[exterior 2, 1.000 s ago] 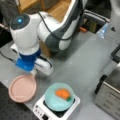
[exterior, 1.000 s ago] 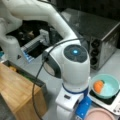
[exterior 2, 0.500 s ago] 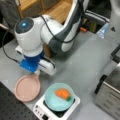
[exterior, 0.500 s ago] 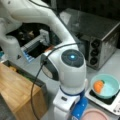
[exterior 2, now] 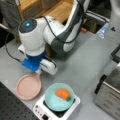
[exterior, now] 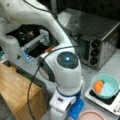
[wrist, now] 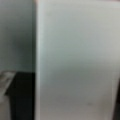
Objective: Pick up the pan. Place the pan on the table. Pick up the bowl. Place the bowl on the stove.
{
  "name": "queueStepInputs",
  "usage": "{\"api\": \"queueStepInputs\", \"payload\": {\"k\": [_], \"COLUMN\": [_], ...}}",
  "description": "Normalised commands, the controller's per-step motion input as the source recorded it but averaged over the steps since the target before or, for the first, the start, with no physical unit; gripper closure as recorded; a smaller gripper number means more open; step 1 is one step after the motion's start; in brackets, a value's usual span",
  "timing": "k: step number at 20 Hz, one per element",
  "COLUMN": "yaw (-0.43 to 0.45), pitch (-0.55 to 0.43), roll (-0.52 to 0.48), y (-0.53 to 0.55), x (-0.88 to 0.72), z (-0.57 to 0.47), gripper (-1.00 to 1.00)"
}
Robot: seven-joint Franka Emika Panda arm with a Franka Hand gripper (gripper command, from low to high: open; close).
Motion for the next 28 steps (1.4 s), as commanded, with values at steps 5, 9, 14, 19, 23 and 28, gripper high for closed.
{"api": "queueStepInputs", "payload": {"k": [5,9,14,19,23,28], "yaw": [-0.075,-0.052,-0.041,-0.039,-0.035,-0.033], "pitch": [-0.285,-0.274,-0.25,-0.235,-0.229,-0.214], "roll": [0.073,0.086,0.102,0.106,0.112,0.113], "y": [-0.05,-0.03,-0.03,-0.03,-0.01,0.0], "x": [-0.39,-0.36,-0.33,-0.3,-0.29,-0.27], "z": [-0.15,-0.14,-0.1,-0.06,-0.06,-0.06], "gripper": [1.0,-1.0,-1.0,-1.0,-1.0,-1.0]}}
